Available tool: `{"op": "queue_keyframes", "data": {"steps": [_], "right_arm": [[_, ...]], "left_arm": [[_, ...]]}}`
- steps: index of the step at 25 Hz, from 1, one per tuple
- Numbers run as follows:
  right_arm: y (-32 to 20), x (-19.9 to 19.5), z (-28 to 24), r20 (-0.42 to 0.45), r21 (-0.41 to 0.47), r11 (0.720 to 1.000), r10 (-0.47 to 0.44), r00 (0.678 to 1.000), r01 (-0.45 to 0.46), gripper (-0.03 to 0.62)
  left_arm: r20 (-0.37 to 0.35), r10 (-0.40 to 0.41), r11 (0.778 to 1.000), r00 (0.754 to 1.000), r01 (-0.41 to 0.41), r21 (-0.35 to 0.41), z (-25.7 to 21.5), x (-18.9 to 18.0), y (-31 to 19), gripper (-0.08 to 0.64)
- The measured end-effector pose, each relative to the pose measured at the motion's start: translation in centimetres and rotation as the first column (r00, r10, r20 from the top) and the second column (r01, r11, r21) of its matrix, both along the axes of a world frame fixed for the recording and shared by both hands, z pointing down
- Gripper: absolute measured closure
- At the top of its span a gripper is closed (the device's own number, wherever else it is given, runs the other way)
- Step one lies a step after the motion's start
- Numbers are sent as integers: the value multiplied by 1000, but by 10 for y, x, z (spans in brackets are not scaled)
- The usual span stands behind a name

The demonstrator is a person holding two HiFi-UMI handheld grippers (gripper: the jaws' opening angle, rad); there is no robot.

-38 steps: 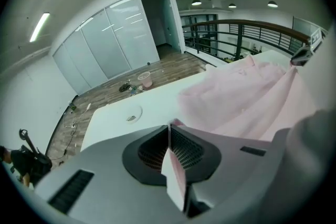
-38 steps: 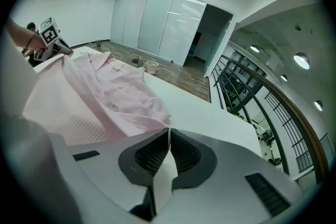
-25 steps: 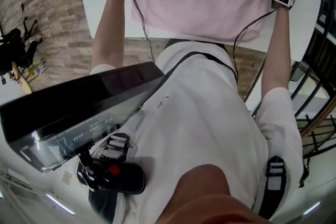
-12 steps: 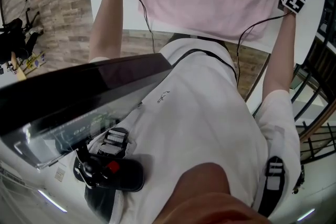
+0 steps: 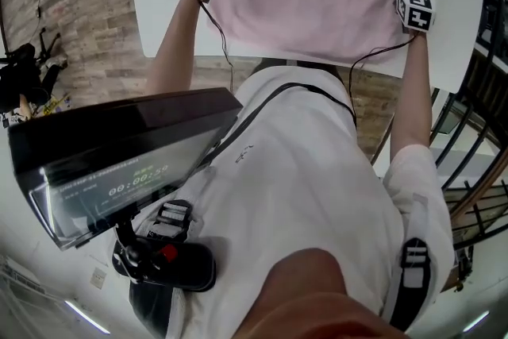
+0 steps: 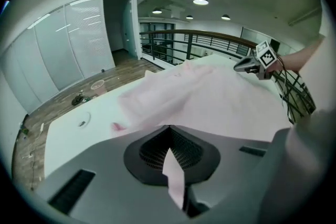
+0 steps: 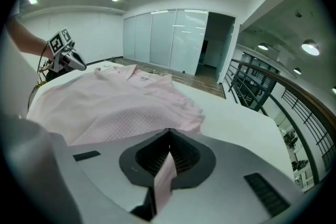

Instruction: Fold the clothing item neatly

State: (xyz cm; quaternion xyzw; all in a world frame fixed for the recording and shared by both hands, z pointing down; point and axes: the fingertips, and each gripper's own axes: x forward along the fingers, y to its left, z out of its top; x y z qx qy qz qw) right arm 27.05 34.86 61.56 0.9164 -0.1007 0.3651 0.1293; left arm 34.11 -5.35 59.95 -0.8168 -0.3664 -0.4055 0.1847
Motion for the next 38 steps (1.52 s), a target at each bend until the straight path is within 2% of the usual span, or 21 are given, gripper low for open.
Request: {"op": "queue_keyframes", "data": {"steps": [3, 7, 10, 15, 17, 20, 24, 25, 27, 28, 30, 33, 38], "right_arm": [[-12, 1, 11, 17, -4, 999, -39, 999, 39, 589], [-29, 17, 3, -32, 20, 989, -149, 988, 150, 589], [-53, 17, -1, -50, 42, 965, -256, 965, 259, 589], [-121, 24, -12, -50, 71, 912, -401, 915, 404, 589], [-139, 31, -5, -38, 76, 897, -434, 900, 435, 589], [-152, 28, 12, 7, 67, 886, -460, 888, 458, 589], [-154, 12, 12, 34, 37, 883, -469, 883, 468, 589], [-154, 6, 8, 39, 9, 879, -476, 879, 476, 589], [-150, -2, -10, 21, -39, 878, -477, 879, 477, 589], [-147, -4, -18, 7, -38, 885, -464, 886, 464, 589], [-139, -10, -22, 14, -38, 899, -436, 900, 436, 589], [-127, -21, -13, 44, -78, 906, -413, 910, 415, 589], [-113, -37, -26, 20, -34, 925, -377, 926, 378, 589]], "left_arm": [[0, 95, 995, 995, -95, -2, 19, -19, 21, 557], [8, 205, 978, 979, -205, 44, 36, -33, 74, 557], [-9, 290, 952, 957, -288, 101, 36, -46, 118, 557], [-17, 381, 917, 925, -375, 134, 28, -63, 154, 557], [-12, 387, 912, 922, -381, 154, 36, -61, 159, 557], [24, 363, 917, 931, -362, 168, 53, -64, 155, 557], [46, 334, 933, 941, -337, 122, 52, -78, 153, 557], [31, 351, 926, 936, -352, 134, 45, -82, 153, 557], [-45, 394, 905, 918, -379, 192, 24, -86, 152, 557], [-84, 394, 905, 915, -370, 211, 14, -82, 148, 557], [-111, 354, 918, 929, -322, 231, 8, -69, 134, 557], [-90, 320, 925, 943, -290, 246, 18, -62, 124, 557], [-108, 248, 959, 963, -228, 169, 7, -76, 136, 558]]}}
